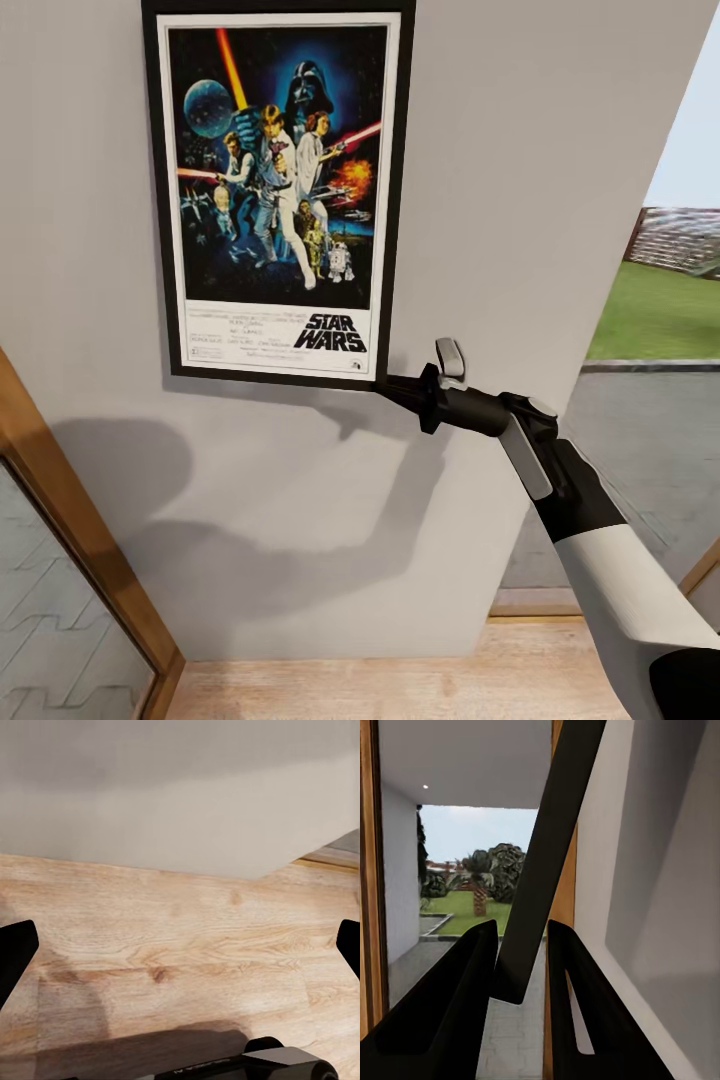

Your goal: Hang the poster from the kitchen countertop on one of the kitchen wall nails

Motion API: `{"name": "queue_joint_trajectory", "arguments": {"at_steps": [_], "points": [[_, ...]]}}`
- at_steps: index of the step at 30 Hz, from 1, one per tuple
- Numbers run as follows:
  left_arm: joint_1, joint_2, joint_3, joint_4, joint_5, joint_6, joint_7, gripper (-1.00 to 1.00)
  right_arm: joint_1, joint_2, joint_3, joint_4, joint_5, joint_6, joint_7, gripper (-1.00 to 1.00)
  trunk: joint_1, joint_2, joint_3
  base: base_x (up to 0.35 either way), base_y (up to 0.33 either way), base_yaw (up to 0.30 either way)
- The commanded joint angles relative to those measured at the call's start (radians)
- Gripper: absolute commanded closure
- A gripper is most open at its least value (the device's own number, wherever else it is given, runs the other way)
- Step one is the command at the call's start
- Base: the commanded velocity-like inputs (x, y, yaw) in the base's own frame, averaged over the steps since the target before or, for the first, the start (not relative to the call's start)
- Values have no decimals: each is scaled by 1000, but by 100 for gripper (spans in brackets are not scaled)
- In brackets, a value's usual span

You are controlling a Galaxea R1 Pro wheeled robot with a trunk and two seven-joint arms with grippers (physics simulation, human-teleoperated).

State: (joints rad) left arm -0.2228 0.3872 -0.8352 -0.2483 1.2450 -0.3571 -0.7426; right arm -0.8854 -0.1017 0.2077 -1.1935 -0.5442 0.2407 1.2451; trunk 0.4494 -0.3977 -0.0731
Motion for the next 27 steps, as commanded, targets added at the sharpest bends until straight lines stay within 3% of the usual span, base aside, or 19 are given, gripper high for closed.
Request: {"name": "queue_joint_trajectory", "arguments": {"at_steps": [1,27], "points": [[-1,1,-8,0,8,-5,-1,-100,-1,-1,2,1,-10,11,0,100,1,-2,-2,0,0,0],[-1,1,-8,0,8,-5,-1,-100,-1,-2,2,1,-10,11,2,100,1,-2,-2,0,0,0]]}}
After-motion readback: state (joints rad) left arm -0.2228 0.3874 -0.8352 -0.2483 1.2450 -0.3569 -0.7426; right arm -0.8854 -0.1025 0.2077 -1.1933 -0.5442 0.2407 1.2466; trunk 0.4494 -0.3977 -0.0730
